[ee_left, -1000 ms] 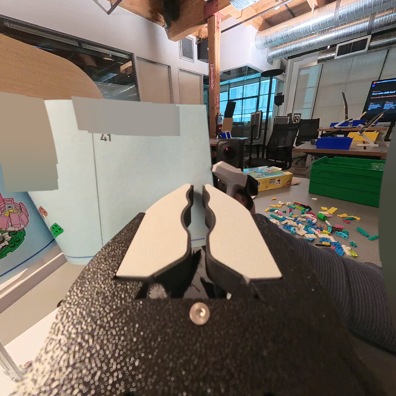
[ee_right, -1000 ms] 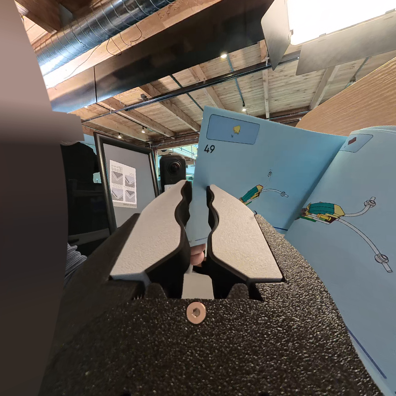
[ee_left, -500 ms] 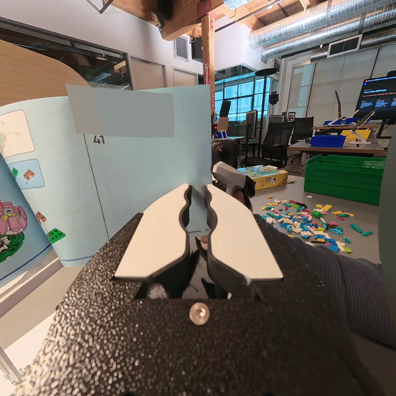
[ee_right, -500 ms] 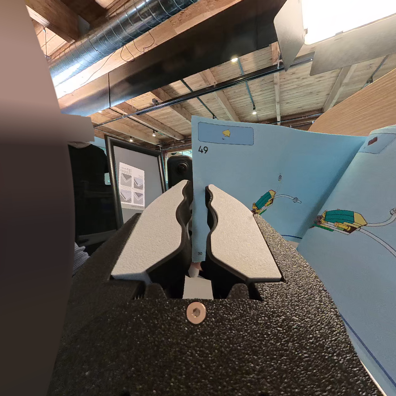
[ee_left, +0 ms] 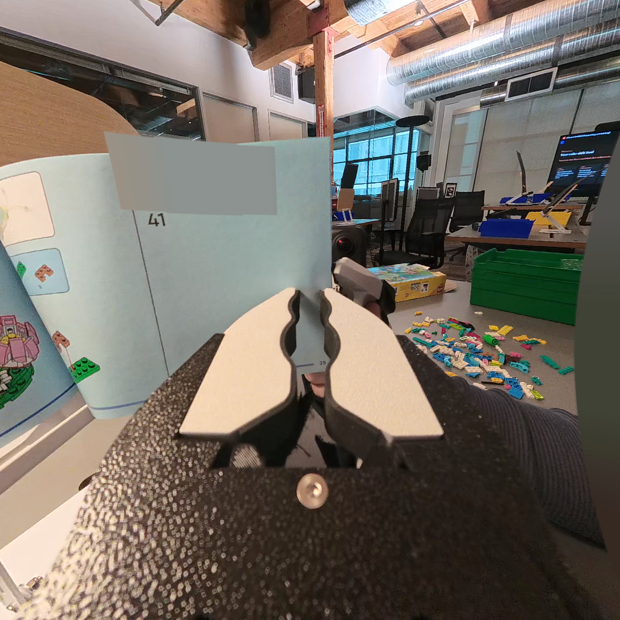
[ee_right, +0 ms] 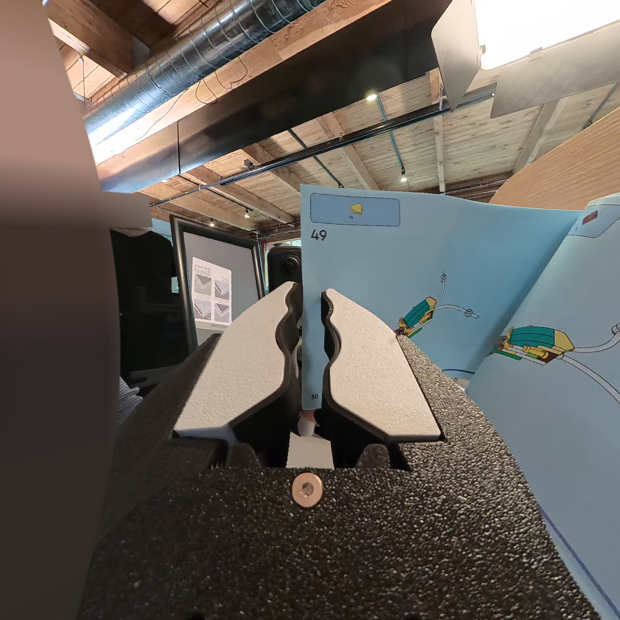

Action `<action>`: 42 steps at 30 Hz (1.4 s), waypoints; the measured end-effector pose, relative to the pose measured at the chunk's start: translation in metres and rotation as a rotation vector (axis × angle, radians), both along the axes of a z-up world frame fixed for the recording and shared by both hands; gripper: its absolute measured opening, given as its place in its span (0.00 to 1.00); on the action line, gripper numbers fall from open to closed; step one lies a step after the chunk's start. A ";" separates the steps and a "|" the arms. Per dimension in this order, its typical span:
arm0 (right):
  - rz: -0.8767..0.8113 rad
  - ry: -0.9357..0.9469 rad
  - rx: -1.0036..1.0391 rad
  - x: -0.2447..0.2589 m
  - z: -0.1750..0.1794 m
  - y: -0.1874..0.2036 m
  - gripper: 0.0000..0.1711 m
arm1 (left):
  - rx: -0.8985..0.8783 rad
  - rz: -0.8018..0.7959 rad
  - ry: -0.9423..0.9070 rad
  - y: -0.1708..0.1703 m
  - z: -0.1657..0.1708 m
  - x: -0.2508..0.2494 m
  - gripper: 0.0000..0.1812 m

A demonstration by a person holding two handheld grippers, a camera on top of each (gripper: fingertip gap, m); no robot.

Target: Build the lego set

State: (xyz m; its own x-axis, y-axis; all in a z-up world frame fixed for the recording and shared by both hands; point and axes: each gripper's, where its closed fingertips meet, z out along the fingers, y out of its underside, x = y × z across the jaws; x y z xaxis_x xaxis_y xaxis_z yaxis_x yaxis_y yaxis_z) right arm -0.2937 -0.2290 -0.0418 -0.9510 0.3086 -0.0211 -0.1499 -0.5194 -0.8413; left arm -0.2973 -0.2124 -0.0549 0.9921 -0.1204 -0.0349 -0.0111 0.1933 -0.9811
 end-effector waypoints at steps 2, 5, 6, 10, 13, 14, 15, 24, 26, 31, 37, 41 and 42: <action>0.004 -0.004 -0.002 0.000 0.000 0.000 0.06 | 0.001 0.000 -0.003 0.000 0.000 0.000 0.06; -0.002 -0.005 0.003 -0.001 -0.001 -0.001 0.06 | 0.000 0.001 -0.006 0.000 0.000 -0.001 0.06; -0.005 -0.005 0.005 -0.001 -0.001 -0.001 0.06 | 0.000 0.001 -0.008 0.000 0.000 -0.001 0.06; -0.018 -0.006 0.012 -0.003 -0.002 0.000 0.02 | 0.009 -0.009 -0.014 -0.002 0.002 -0.001 0.08; -0.027 -0.009 0.020 -0.004 -0.003 0.000 0.01 | 0.014 -0.032 -0.021 -0.003 0.002 0.001 0.11; -0.030 -0.010 0.023 -0.005 -0.003 0.000 0.01 | 0.013 -0.034 -0.023 -0.003 0.002 0.001 0.12; -0.033 -0.010 0.027 -0.005 -0.004 -0.001 0.01 | 0.013 -0.034 -0.024 -0.003 0.002 0.001 0.12; -0.074 -0.004 0.059 -0.007 -0.005 -0.001 0.00 | 0.032 -0.025 0.010 -0.007 0.004 0.001 0.00; -0.078 -0.006 0.064 -0.007 -0.005 0.000 0.00 | 0.030 -0.024 0.014 -0.007 0.004 0.001 0.00; -0.078 -0.004 0.059 -0.006 -0.005 0.002 0.00 | 0.023 -0.030 0.003 -0.005 0.003 0.002 0.00; -0.094 -0.001 0.045 -0.006 -0.004 0.007 0.00 | 0.021 -0.031 0.003 -0.006 0.003 0.002 0.00; -0.129 -0.004 0.029 -0.007 -0.004 0.017 0.00 | 0.046 -0.052 -0.026 -0.010 0.007 0.001 0.00; -0.138 -0.004 0.025 -0.007 -0.004 0.019 0.00 | 0.048 -0.062 -0.034 -0.010 0.007 0.001 0.00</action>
State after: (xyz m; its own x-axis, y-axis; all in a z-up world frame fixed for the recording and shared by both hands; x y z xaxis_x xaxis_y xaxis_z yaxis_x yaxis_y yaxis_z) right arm -0.3012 -0.2097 -0.0458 -0.8993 0.4369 -0.0159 -0.2147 -0.4731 -0.8544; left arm -0.2958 -0.2227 -0.0477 0.9835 -0.1805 -0.0083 0.0357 0.2392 -0.9703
